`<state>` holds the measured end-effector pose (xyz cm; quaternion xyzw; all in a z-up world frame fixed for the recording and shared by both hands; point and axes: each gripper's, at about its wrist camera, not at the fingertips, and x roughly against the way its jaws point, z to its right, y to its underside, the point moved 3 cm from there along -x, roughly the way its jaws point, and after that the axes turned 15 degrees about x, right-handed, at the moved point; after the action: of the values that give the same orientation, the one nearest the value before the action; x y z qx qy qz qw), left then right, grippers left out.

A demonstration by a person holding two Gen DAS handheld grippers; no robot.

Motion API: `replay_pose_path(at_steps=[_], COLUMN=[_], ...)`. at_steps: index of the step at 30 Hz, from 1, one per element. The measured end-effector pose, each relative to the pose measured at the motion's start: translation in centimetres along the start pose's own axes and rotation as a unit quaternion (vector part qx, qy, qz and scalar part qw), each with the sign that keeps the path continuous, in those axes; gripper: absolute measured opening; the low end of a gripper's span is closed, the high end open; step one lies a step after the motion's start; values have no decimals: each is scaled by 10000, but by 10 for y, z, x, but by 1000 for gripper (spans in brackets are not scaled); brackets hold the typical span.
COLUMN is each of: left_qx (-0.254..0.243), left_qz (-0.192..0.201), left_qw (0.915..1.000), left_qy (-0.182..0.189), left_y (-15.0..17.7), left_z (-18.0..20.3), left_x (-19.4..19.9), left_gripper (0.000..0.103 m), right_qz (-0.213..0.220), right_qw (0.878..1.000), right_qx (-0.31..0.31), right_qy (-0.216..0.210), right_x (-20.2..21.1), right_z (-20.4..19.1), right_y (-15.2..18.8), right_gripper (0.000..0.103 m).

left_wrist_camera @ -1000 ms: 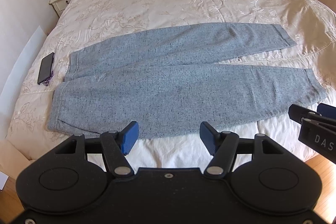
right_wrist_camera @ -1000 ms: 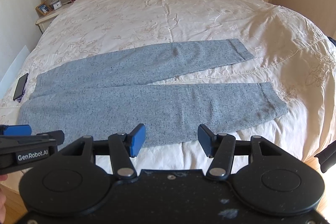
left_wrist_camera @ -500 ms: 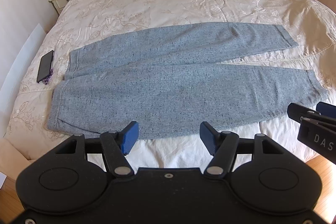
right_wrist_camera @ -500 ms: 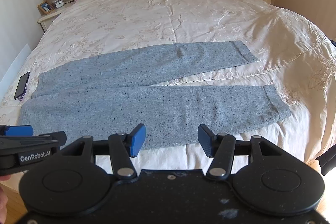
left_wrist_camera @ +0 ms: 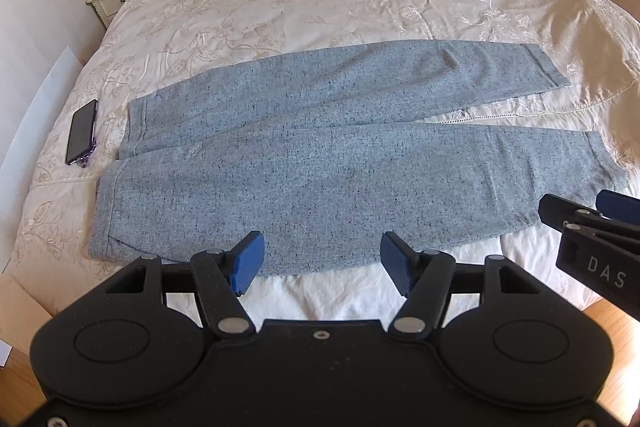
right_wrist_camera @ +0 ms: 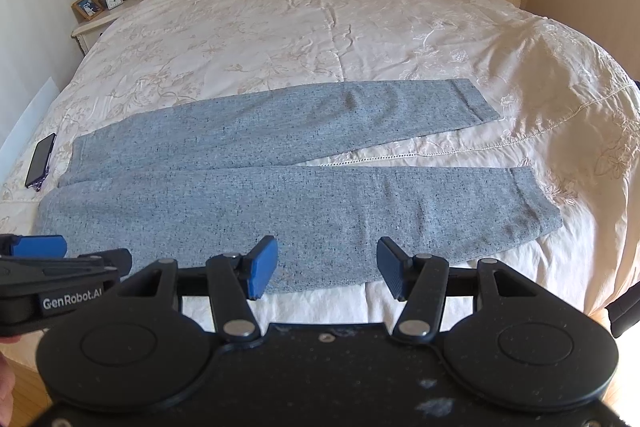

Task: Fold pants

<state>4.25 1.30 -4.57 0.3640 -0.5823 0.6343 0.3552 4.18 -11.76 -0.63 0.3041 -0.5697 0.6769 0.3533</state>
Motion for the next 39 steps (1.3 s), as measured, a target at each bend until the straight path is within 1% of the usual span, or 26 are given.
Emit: replay_pose_path(at_steps=[11,23,27,30,32,34,37,39], left_qx=[98,100,79,45,-7,-77,-107,-198], left_qz=[-59,-136,-159,-162,-120,-82,-113,-131], left_qw=[9999,9998,9997,9998,9997,9998,9998,9997], left_qy=[-21,-66,-150,-145,-192,-181,-91,-3], left_y=[-4,-9,-15,-19,-22,-24,-27,-25], left_z=[-3,-4,-7,-11,-12,-14,-15,-12], left_x=[-5,-14,-19,-22,-24,-26,-33,-38], left_gripper=[68,68,68,68,68,67,67,67], right_qz=[-21,-40,3,-84,-126,-83,105,110], right_qw=[10000,9999,9999,9996,9995,9997,9991,9983], right_qx=[44,109,141,210,151,66,-225,-393], right_qy=[-51,-53,51,179,262,221,330,427], right_x=[-4,-15,-18,-25,-29,-32,-35,-40], right_z=[-4,-6,-9,-11,-11,-10,-6,1], right_y=[-3,-9,-14,-18,-18,-18,-13,-7], right_gripper=[58,58,58,58,58,58,58,58])
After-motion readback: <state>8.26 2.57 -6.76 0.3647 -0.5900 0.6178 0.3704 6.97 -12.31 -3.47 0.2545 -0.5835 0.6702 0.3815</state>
